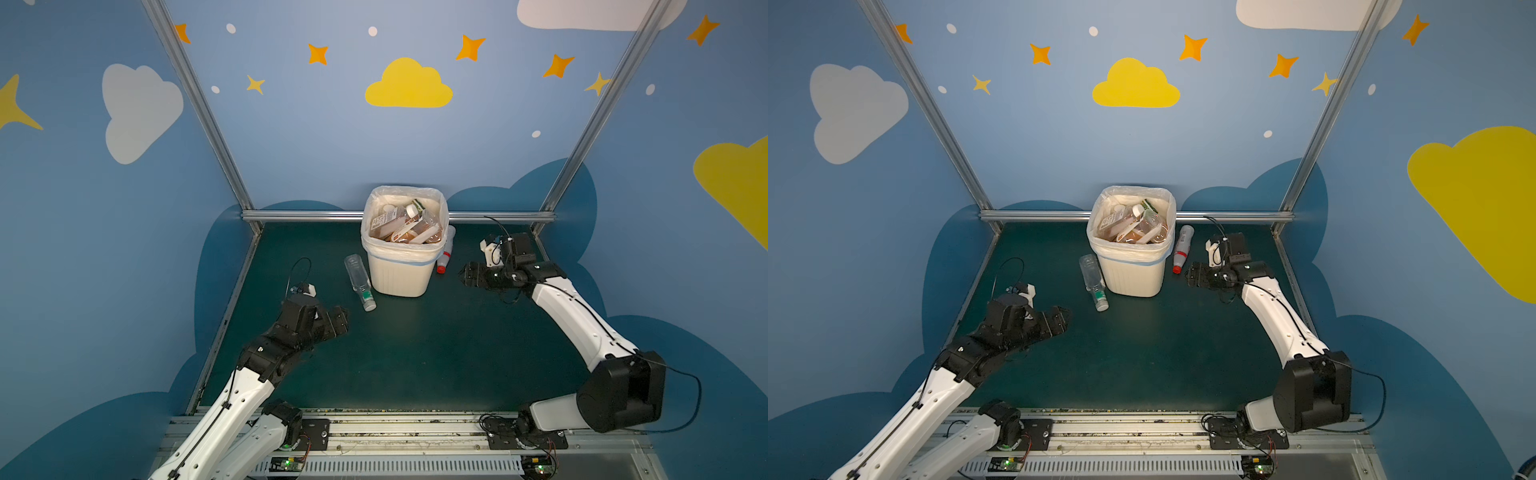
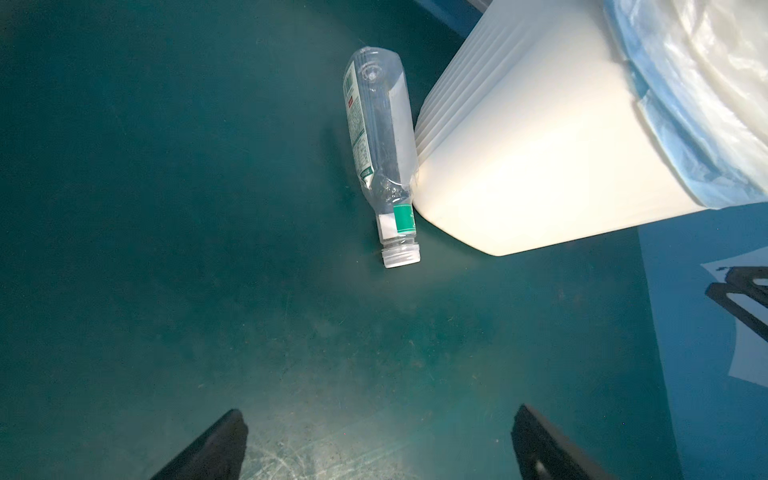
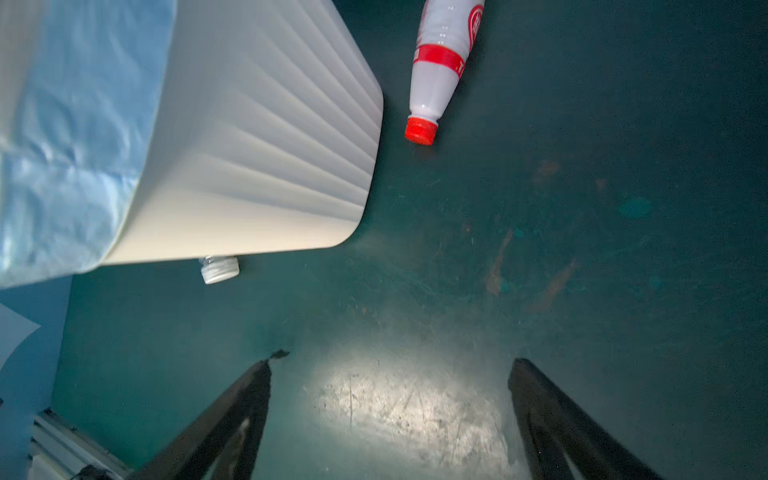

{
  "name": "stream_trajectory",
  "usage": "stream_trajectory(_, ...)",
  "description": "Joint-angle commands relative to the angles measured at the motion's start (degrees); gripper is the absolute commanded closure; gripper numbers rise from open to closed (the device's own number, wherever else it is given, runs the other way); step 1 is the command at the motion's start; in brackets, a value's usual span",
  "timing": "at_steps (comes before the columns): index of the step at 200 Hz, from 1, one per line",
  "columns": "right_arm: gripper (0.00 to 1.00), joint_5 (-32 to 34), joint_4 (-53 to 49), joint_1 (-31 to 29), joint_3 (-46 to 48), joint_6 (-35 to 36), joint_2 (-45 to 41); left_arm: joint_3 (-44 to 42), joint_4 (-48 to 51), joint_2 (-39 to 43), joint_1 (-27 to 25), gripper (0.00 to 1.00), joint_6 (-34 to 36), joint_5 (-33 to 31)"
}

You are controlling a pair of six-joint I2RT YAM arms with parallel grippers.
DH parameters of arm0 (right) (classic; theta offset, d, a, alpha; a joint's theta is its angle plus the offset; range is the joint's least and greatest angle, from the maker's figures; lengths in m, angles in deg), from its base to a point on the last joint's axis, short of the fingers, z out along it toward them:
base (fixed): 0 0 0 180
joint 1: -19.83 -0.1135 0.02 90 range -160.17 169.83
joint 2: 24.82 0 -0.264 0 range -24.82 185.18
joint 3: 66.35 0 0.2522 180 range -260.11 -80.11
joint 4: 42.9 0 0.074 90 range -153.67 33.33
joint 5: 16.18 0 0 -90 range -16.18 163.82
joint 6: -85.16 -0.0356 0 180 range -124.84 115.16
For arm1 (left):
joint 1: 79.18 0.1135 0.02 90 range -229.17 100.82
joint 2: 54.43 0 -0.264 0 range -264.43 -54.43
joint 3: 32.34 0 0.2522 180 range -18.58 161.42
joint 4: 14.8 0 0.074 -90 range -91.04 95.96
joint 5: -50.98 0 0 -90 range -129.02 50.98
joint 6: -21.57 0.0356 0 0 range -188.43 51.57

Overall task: Throw the plastic bottles in the bin
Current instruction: 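Reach the right gripper to the red-cap white bottle and grasp it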

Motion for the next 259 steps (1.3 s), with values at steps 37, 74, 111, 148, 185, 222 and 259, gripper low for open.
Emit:
stream_trajectory(37,0.11,-2.2,-0.9,3.3,-15.3,0.1,16.0,-0.5,-2.9,-1.7,0.2,0.00,-3.0,0.1)
stream_trajectory(74,0.15,-2.8,-1.4,3.5,-24.0,-0.3,25.8,-0.3,-2.4,-1.4,0.1,0.00,-1.5,-0.3)
stream_trajectory(111,0.22,-2.9,-2.5,3.4,-35.1,-1.8,35.8,-0.1,-1.5,0.4,0.1,0.00,-1.1,-1.6)
stream_trajectory(148,0.24,-1.2,-6.1,1.9,-46.0,-1.5,45.0,0.6,-0.5,1.3,0.2,0.00,-0.7,-2.7)
stream_trajectory(185,0.23,3.2,-11.4,0.5,-58.2,-0.6,53.7,1.6,0.1,0.5,0.2,0.00,-0.2,-2.6)
stream_trajectory(222,0.23,7.5,-14.9,-0.5,-67.6,-0.4,60.6,1.8,0.2,0.2,0.2,0.00,0.0,-2.9)
stream_trajectory(259,0.23,9.3,-16.1,-0.8,-70.6,-1.2,64.1,2.0,0.3,0.0,0.2,0.00,0.5,-3.0)
